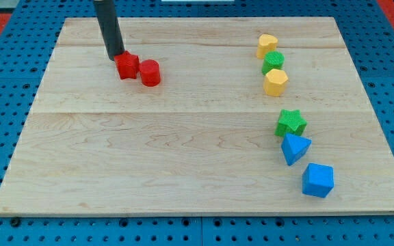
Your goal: Push yellow hexagon along with green circle and the yellow heart a bit up
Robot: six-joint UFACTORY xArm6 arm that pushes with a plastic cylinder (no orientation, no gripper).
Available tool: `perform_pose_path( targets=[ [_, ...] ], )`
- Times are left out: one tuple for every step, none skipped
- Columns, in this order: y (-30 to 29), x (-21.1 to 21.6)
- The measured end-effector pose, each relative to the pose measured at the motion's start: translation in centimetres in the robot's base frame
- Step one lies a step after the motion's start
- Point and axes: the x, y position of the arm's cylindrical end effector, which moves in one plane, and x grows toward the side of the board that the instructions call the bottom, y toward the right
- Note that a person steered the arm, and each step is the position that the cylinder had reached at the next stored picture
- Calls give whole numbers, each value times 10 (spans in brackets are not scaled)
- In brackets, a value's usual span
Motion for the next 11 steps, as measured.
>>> perform_pose_path(
  targets=[
    [13, -6],
    [101, -23],
    [142, 9],
    [126, 61],
    [184, 99],
    [253, 100],
    [290, 92],
    [305, 98],
    [319, 87],
    [319, 64],
    [319, 42]
  ],
)
